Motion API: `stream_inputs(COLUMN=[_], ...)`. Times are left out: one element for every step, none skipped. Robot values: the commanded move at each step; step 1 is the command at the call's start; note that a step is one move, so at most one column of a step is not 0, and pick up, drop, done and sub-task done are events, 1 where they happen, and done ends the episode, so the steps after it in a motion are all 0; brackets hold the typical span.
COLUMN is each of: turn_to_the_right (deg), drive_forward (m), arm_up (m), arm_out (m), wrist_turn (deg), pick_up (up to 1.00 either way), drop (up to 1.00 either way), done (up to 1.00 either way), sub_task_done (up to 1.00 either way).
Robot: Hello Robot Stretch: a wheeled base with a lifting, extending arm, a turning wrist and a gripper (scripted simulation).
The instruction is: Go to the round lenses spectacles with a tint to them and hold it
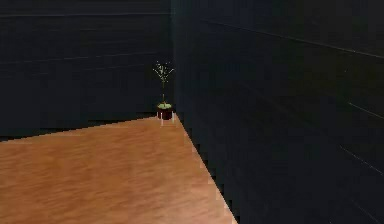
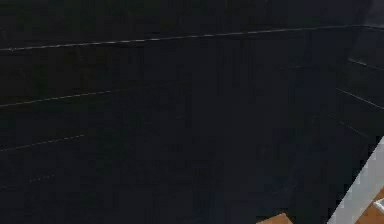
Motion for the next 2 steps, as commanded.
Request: stream_inputs(turn_to_the_right=[-45.0,-3.0], drive_forward=[0.00,0.00], arm_up=[0.00,0.00], arm_out=[0.00,0.00], wrist_turn=[0.0,0.0], pick_up=[0.00,0.00], drop=[0.00,0.00], done=[0.00,0.00], sub_task_done=[0.00,0.00])
